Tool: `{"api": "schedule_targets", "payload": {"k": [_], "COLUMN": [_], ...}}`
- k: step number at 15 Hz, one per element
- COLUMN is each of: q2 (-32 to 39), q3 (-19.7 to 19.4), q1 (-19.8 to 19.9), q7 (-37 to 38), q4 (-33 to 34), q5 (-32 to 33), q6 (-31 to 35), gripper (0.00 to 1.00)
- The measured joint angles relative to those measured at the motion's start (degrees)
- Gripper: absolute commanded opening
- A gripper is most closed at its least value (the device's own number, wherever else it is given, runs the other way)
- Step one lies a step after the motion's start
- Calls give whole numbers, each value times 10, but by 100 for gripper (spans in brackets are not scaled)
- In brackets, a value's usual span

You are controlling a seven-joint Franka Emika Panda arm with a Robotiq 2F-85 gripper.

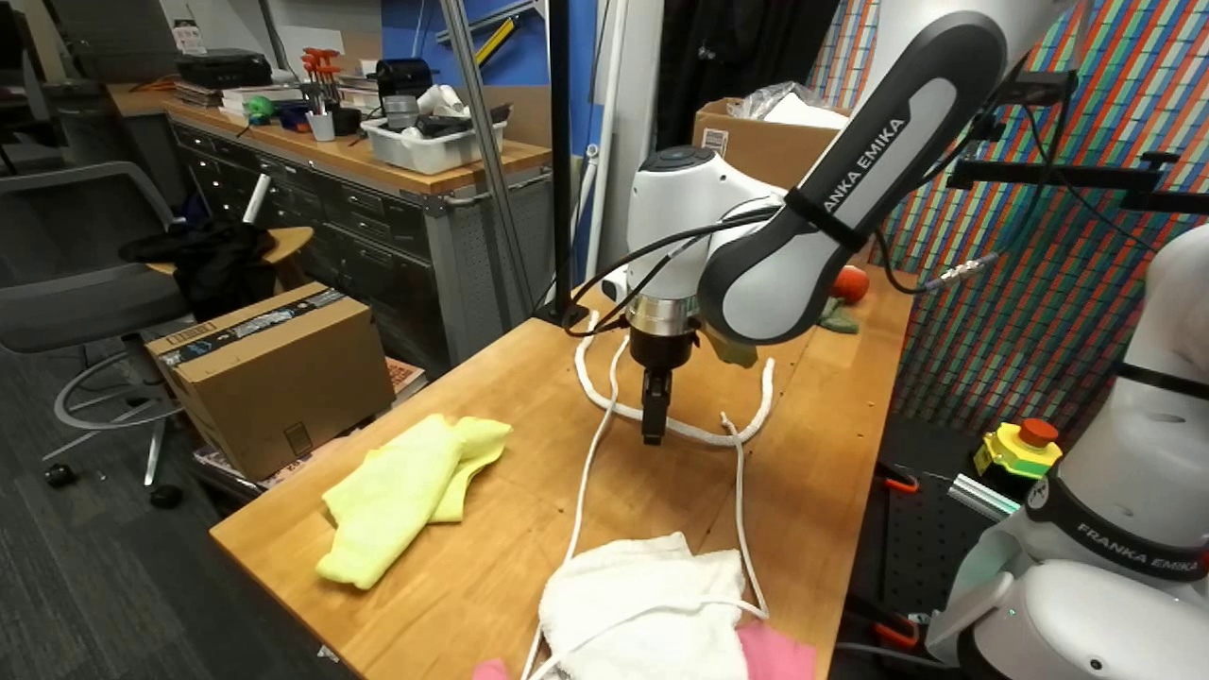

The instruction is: Separate all the items on the table.

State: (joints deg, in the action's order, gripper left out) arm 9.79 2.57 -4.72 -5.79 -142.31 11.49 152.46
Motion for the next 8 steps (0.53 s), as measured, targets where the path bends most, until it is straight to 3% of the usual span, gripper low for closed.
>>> {"api": "schedule_targets", "payload": {"k": [8], "q2": [29], "q3": [1], "q1": [24], "q7": [-13], "q4": [17], "q5": [-57], "q6": [0], "gripper": [100]}}
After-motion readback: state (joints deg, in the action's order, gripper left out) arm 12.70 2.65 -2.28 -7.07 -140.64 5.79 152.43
